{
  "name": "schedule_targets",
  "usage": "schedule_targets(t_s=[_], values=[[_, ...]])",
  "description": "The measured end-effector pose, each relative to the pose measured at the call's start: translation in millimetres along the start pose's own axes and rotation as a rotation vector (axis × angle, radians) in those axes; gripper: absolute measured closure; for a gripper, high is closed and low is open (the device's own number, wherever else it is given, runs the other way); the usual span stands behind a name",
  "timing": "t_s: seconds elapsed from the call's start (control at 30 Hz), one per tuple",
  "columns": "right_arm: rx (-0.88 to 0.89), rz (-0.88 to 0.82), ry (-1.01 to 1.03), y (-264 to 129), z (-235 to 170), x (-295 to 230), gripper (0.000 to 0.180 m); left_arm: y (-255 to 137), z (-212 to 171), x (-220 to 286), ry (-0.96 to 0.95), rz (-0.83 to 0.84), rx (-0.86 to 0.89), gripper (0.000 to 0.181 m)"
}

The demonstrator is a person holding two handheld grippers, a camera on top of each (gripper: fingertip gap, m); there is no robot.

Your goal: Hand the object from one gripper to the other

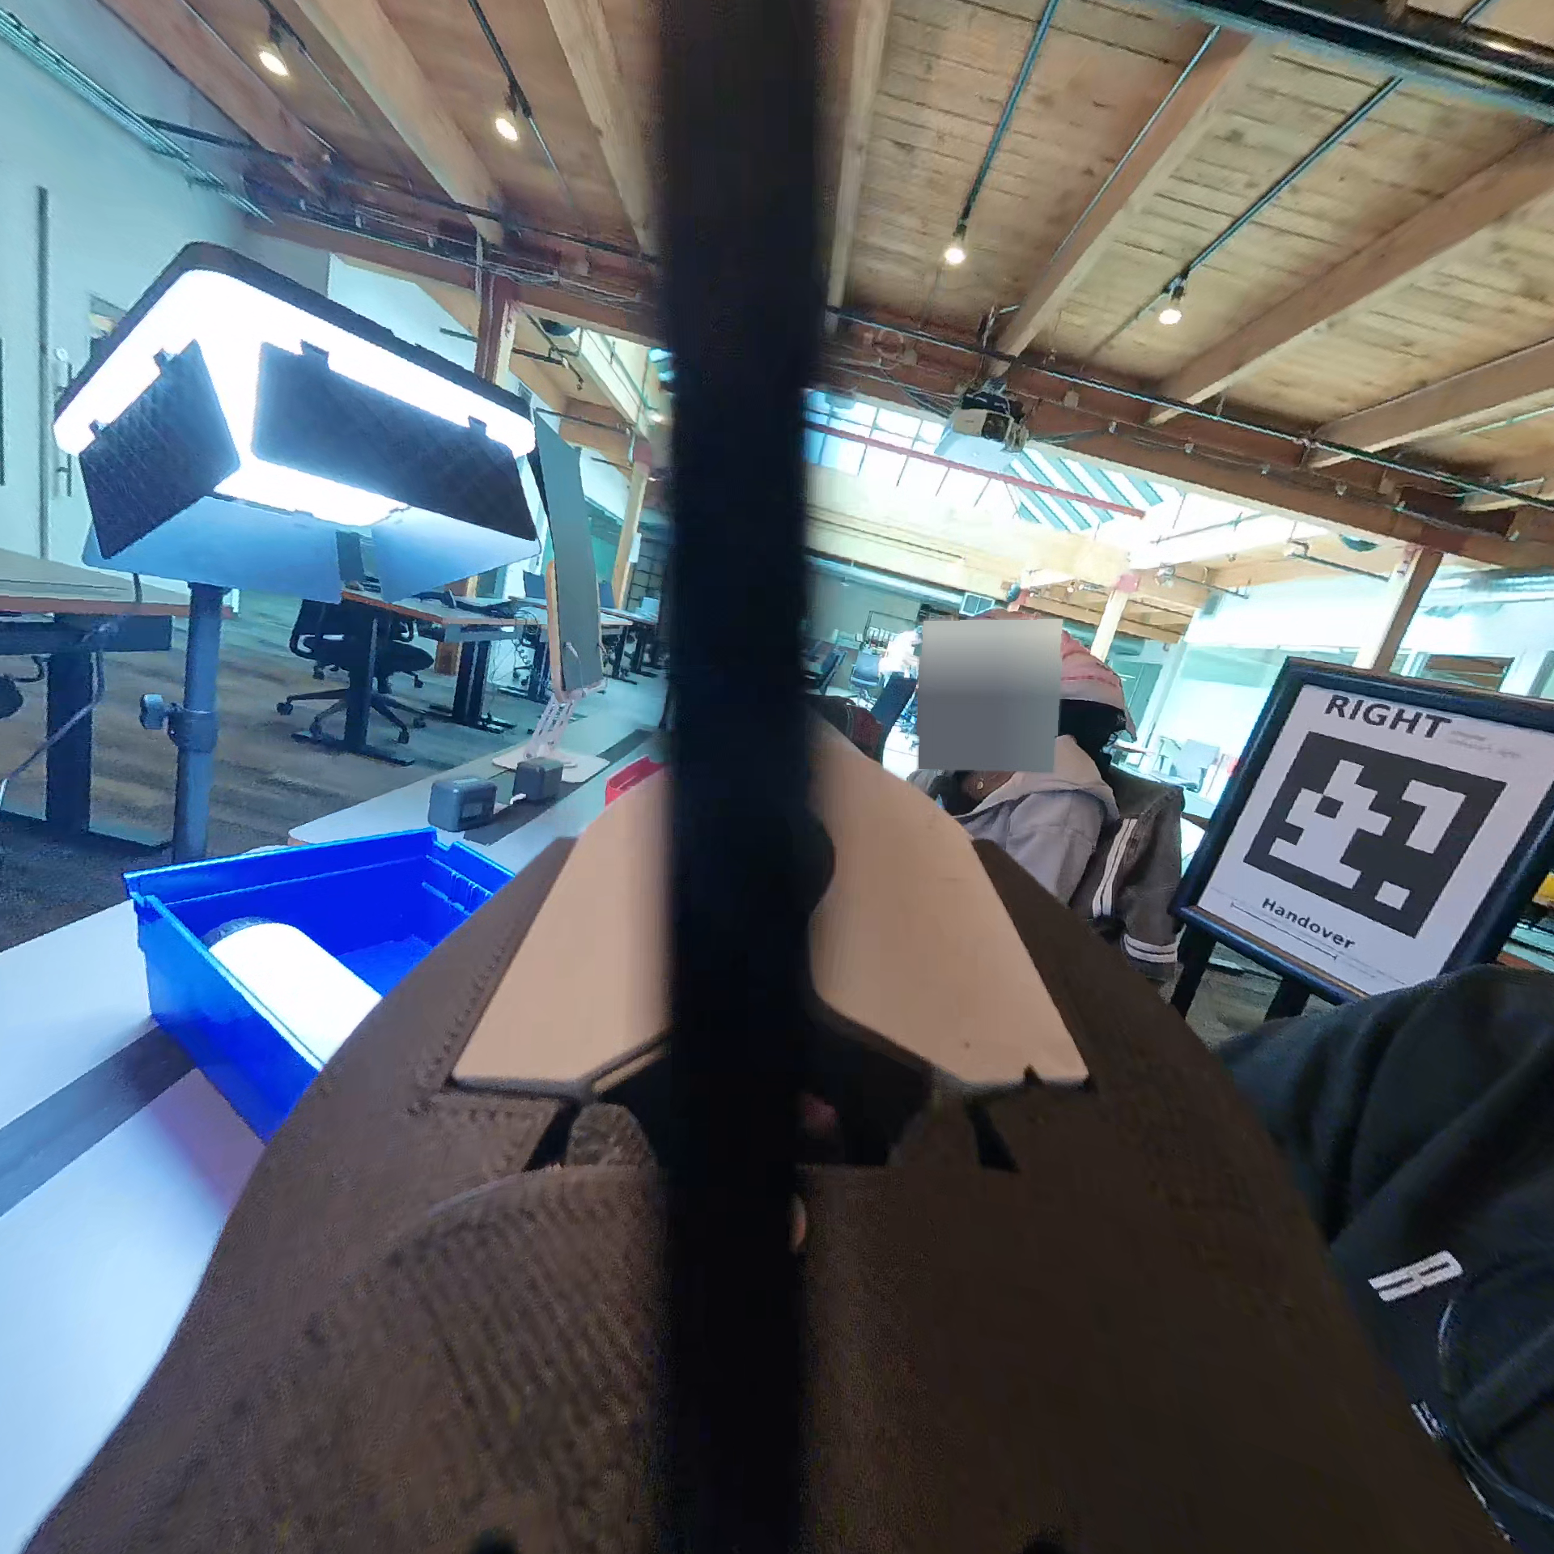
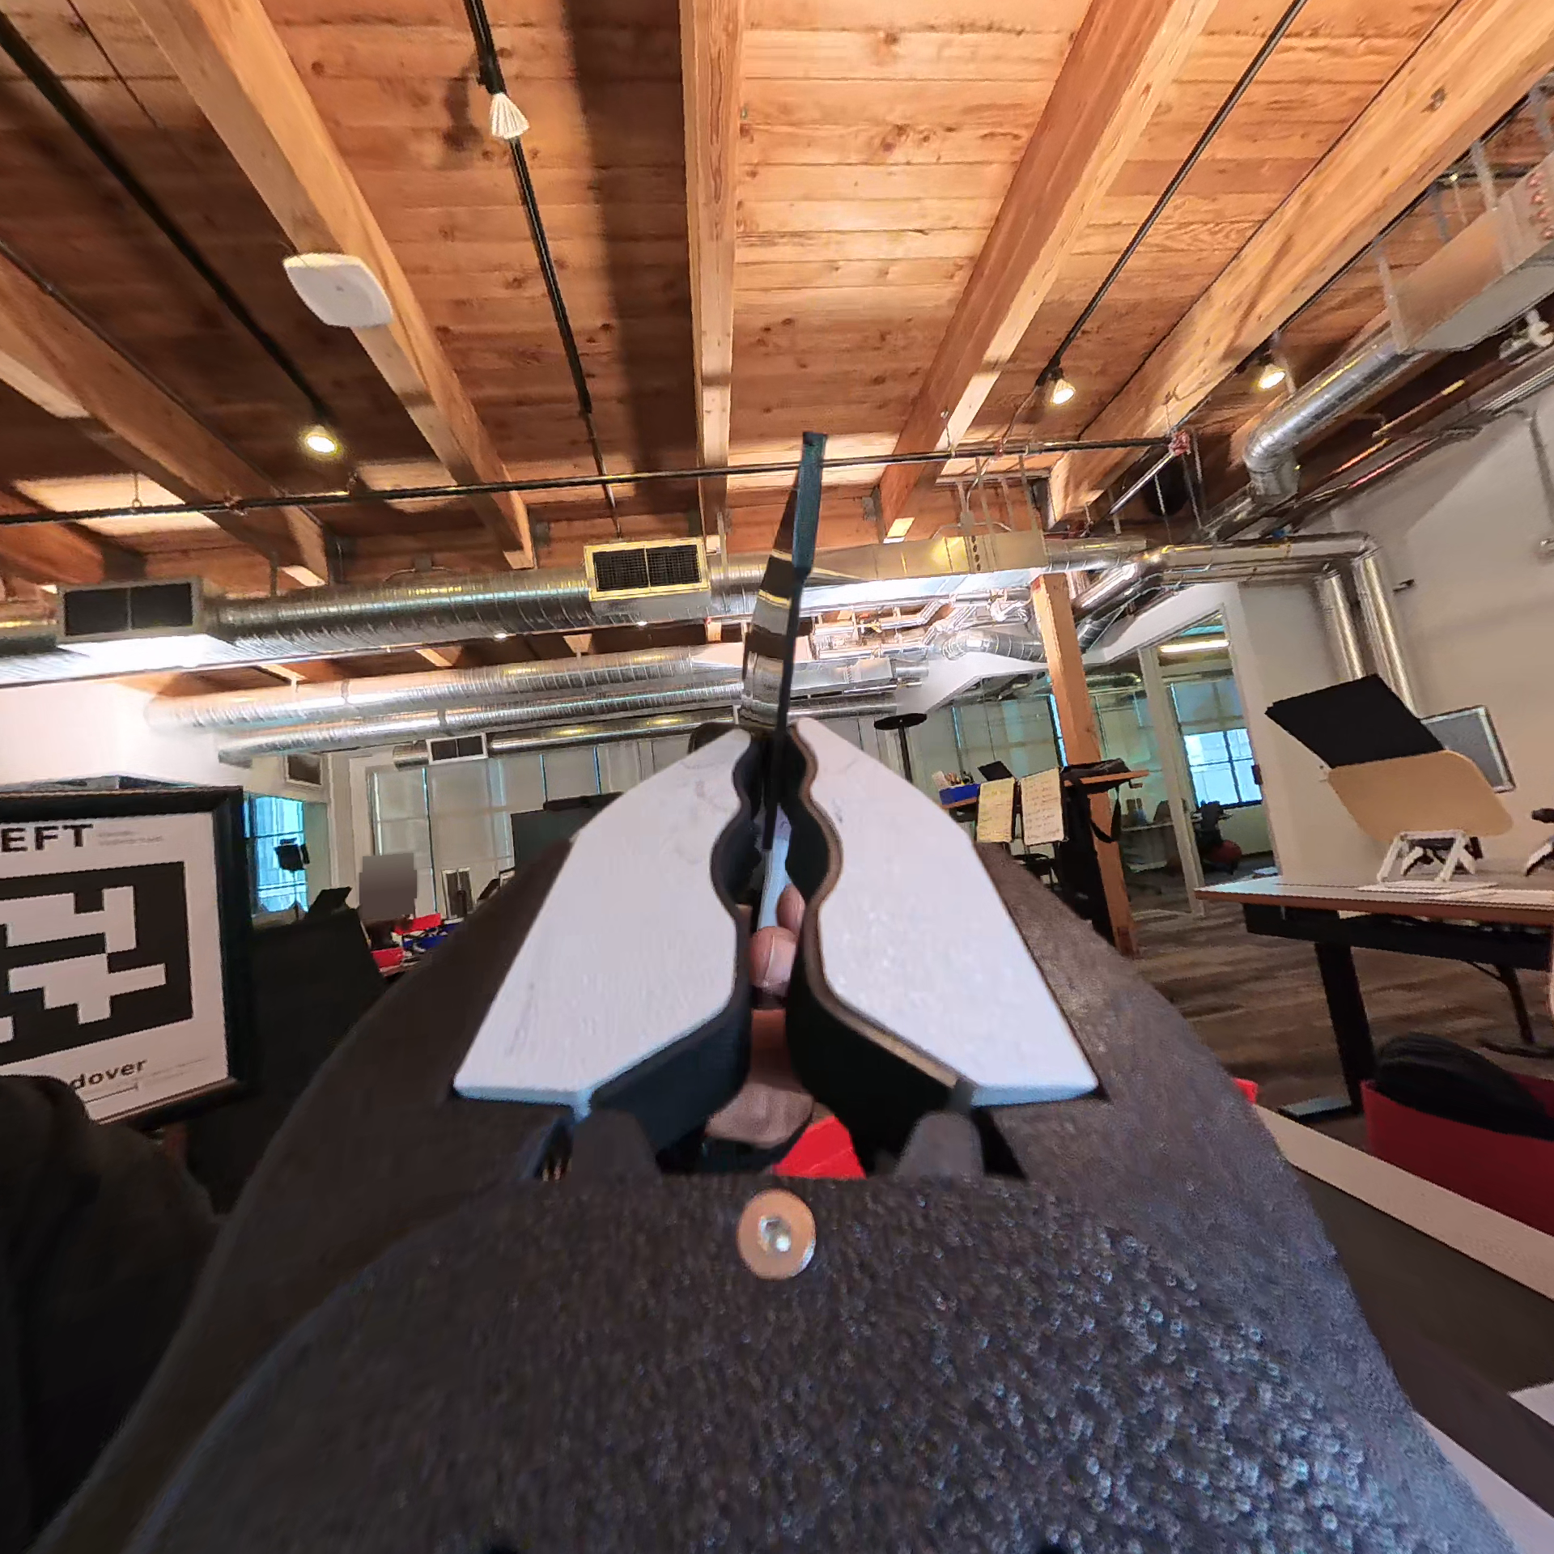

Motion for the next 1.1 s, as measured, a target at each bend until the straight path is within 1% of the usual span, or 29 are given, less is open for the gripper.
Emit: schedule_targets(t_s=[0.03, 0.07, 0.13, 0.17, 0.2, 0.23, 0.3, 0.37, 0.47, 0.57, 0.63, 0.67, 0.7, 0.8, 0.87, 0.93, 0.97, 1.03, 1.1], values=[[0.001, 0.002, 0.004, 0.8, -0.7, -0.4, 0.177, -0.9, 0.8, 0.3, 0.005, 0.001, 0.0, 0.178], [0.016, 0.004, 0.012, 1.4, -2.0, -1.1, 0.178, -1.4, 1.4, 0.9, 0.015, 0.003, 0.007, 0.18], [0.083, 0.014, 0.038, 1.8, -5.8, -3.1, 0.178, 0.0, 1.5, 3.4, 0.041, 0.005, 0.073, 0.179], [0.115, 0.016, 0.062, 1.8, -8.1, -3.4, 0.178, 1.4, 0.9, 4.7, 0.044, 0.005, 0.128, 0.174], [0.144, 0.014, 0.088, 1.6, -10.3, -2.8, 0.178, 4.4, -1.0, 5.4, 0.032, 0.003, 0.148, 0.166], [0.169, 0.02, 0.112, 1.3, -12.7, -1.9, 0.178, 8.8, -4.0, 5.8, 0.024, 0.001, 0.144, 0.162], [0.197, 0.037, 0.153, 1.5, -17.8, 0.0, 0.178, 16.2, -10.8, 6.1, 0.035, 0.034, 0.15, 0.166], [0.219, 0.055, 0.179, 1.7, -21.1, 1.1, 0.178, 18.4, -14.1, 5.4, 0.059, 0.072, 0.158, 0.179], [0.175, 0.048, 0.165, 3.8, -21.0, 2.0, 0.178, 13.2, -9.7, 3.7, 0.059, 0.068, 0.102, 0.179], [0.053, 0.025, 0.045, 5.0, -15.8, 1.2, 0.176, 6.0, -3.0, 2.8, 0.024, 0.041, 0.011, 0.18], [-0.015, 0.011, -0.018, 4.4, -10.1, 1.0, 0.168, 1.7, 0.2, 4.2, 0.028, 0.042, -0.047, 0.179], [-0.037, 0.022, -0.028, 3.5, -6.6, 0.8, 0.169, 0.7, 0.7, 5.0, 0.035, 0.046, -0.068, 0.179], [-0.053, 0.035, -0.031, 2.2, -3.9, 0.9, 0.176, 0.9, 0.6, 5.9, 0.034, 0.043, -0.088, 0.18], [-0.062, 0.059, -0.033, 0.3, -2.2, 0.4, 0.177, 2.5, 0.4, 7.7, 0.028, 0.034, -0.098, 0.18], [-0.032, 0.065, -0.008, 1.6, -4.6, 0.0, 0.177, 1.8, 0.4, 7.9, 0.05, 0.031, -0.088, 0.179], [0.038, 0.066, 0.032, 2.2, -8.5, -0.6, 0.178, 2.4, -0.1, 8.0, 0.08, 0.035, -0.008, 0.178], [0.084, 0.069, 0.067, 1.8, -11.5, 0.2, 0.178, 3.6, -0.9, 7.9, 0.08, 0.038, 0.042, 0.172], [0.184, 0.095, 0.187, 0.1, -17.5, 4.7, 0.178, 11.4, -7.0, 7.3, 0.081, 0.059, 0.06, 0.164], [0.224, 0.11, 0.239, 0.5, -24.3, 7.3, 0.178, 16.9, -12.3, 7.1, 0.111, 0.104, 0.087, 0.171]])
Point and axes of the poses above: each gripper's, where its closed fingertips meet, y out along the fingers, z out of its top, x = y × z across the jaws, the point moved 9 cm from there along -y, back along the fingers, and after that the axes turned 9 degrees about -x, right-handed, at the moved point
